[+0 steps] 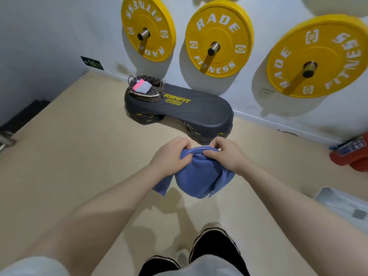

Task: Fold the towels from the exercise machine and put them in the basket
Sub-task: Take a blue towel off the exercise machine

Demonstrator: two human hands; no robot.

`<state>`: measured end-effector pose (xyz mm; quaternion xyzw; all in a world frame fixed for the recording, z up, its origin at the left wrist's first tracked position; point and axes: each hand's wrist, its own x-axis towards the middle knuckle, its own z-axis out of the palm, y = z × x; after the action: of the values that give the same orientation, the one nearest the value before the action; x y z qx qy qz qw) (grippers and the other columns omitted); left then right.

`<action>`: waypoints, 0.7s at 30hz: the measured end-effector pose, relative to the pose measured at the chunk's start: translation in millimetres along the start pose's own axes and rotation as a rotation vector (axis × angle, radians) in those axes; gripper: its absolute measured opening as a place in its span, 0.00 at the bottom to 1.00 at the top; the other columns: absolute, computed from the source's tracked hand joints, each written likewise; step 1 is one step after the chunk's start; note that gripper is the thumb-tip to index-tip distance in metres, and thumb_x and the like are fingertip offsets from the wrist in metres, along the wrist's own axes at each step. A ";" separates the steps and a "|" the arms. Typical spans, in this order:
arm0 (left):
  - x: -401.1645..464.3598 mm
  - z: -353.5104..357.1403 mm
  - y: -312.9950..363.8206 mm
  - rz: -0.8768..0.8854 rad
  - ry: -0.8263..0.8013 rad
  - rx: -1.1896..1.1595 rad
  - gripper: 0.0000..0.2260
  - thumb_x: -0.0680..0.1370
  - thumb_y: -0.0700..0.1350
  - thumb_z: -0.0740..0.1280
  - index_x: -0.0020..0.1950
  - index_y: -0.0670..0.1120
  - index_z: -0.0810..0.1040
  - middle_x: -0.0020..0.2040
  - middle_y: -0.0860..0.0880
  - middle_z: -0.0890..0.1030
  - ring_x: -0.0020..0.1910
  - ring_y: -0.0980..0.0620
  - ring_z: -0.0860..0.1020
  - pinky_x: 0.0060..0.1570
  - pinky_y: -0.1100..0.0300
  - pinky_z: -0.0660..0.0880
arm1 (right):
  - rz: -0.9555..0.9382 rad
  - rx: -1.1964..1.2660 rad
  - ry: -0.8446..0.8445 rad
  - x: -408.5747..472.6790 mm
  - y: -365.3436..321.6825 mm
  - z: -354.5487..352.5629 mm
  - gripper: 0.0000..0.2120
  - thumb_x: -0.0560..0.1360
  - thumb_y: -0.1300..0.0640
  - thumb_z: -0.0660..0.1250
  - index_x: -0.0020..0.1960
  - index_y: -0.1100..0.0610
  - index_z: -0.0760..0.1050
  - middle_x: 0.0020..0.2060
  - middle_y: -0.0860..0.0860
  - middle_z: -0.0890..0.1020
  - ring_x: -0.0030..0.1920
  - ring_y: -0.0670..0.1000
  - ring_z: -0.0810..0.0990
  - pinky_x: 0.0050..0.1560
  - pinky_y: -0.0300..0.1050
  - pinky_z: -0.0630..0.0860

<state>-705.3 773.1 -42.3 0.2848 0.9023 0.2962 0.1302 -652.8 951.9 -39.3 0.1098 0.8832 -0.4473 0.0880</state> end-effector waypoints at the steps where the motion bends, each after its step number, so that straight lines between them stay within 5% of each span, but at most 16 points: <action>1: 6.0 -7.6 -13.5 -0.023 0.009 0.004 0.03 0.74 0.43 0.63 0.41 0.48 0.70 0.42 0.52 0.73 0.43 0.49 0.73 0.45 0.52 0.72 | -0.008 -0.017 -0.010 14.3 -9.2 5.1 0.07 0.72 0.56 0.68 0.42 0.58 0.71 0.38 0.49 0.76 0.39 0.49 0.72 0.39 0.41 0.68; 5: 46.1 -37.4 -62.4 -0.049 0.039 -0.055 0.10 0.71 0.49 0.60 0.44 0.44 0.74 0.42 0.51 0.74 0.42 0.51 0.73 0.44 0.57 0.70 | -0.159 -0.170 -0.061 77.5 -36.2 16.8 0.09 0.74 0.55 0.66 0.53 0.54 0.70 0.45 0.51 0.79 0.45 0.53 0.76 0.48 0.47 0.73; 10: 128.1 -73.3 -133.3 -0.020 -0.020 -0.068 0.17 0.72 0.55 0.59 0.45 0.43 0.79 0.43 0.46 0.75 0.43 0.51 0.73 0.46 0.59 0.68 | -0.403 -0.692 -0.199 187.0 -57.9 23.2 0.14 0.80 0.50 0.54 0.56 0.55 0.75 0.49 0.54 0.79 0.51 0.57 0.76 0.48 0.50 0.73; 17: 275.5 -141.6 -195.2 -0.230 -0.180 -0.259 0.07 0.75 0.43 0.63 0.47 0.43 0.80 0.44 0.49 0.80 0.45 0.50 0.76 0.50 0.57 0.71 | -0.265 -0.866 -0.188 360.9 -104.9 17.2 0.09 0.80 0.57 0.54 0.56 0.58 0.67 0.51 0.57 0.77 0.45 0.61 0.76 0.38 0.47 0.65; 21: 348.9 -183.4 -222.6 -0.294 -0.138 -0.127 0.08 0.73 0.39 0.61 0.45 0.47 0.78 0.41 0.49 0.78 0.42 0.50 0.74 0.45 0.59 0.71 | -0.238 -0.860 -0.194 426.4 -132.6 14.2 0.13 0.76 0.62 0.58 0.60 0.54 0.63 0.50 0.55 0.76 0.42 0.61 0.77 0.35 0.48 0.66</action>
<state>-1157.1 747.5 -56.0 0.1607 0.9025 0.3102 0.2518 -1097.6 913.1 -53.5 -0.0813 0.9828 -0.0554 0.1562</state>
